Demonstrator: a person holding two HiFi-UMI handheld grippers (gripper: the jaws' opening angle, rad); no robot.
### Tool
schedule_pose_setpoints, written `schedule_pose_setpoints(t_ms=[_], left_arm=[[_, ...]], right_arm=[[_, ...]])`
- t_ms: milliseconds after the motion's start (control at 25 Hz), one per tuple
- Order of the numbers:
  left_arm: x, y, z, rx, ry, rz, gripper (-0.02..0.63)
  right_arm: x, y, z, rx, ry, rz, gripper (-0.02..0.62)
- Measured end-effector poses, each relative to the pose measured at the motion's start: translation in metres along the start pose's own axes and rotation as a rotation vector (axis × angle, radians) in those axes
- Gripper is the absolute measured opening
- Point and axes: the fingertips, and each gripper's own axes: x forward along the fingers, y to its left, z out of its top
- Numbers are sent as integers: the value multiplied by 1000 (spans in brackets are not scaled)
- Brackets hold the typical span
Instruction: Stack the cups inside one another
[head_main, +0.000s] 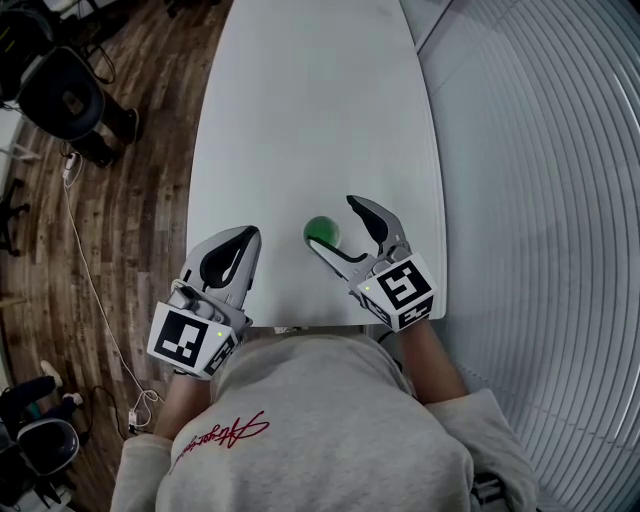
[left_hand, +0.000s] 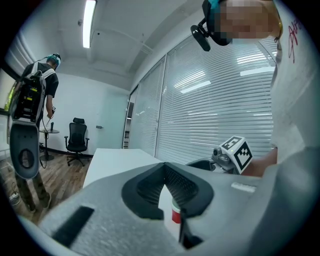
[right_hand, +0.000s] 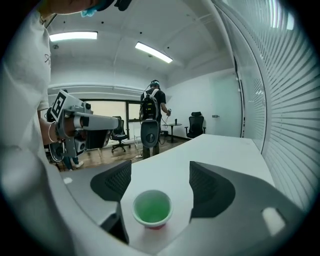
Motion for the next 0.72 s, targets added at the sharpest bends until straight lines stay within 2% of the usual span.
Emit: schedule_pose_setpoints(t_ms=[280,720], left_arm=[[5,2,9,-1,-4,-5,-5],[18,12,17,6,-5,-7,-5]], right_arm=[[-12,-3,38,-1,-80,-31,340],[-15,-15,58,6,-127,-51,319]])
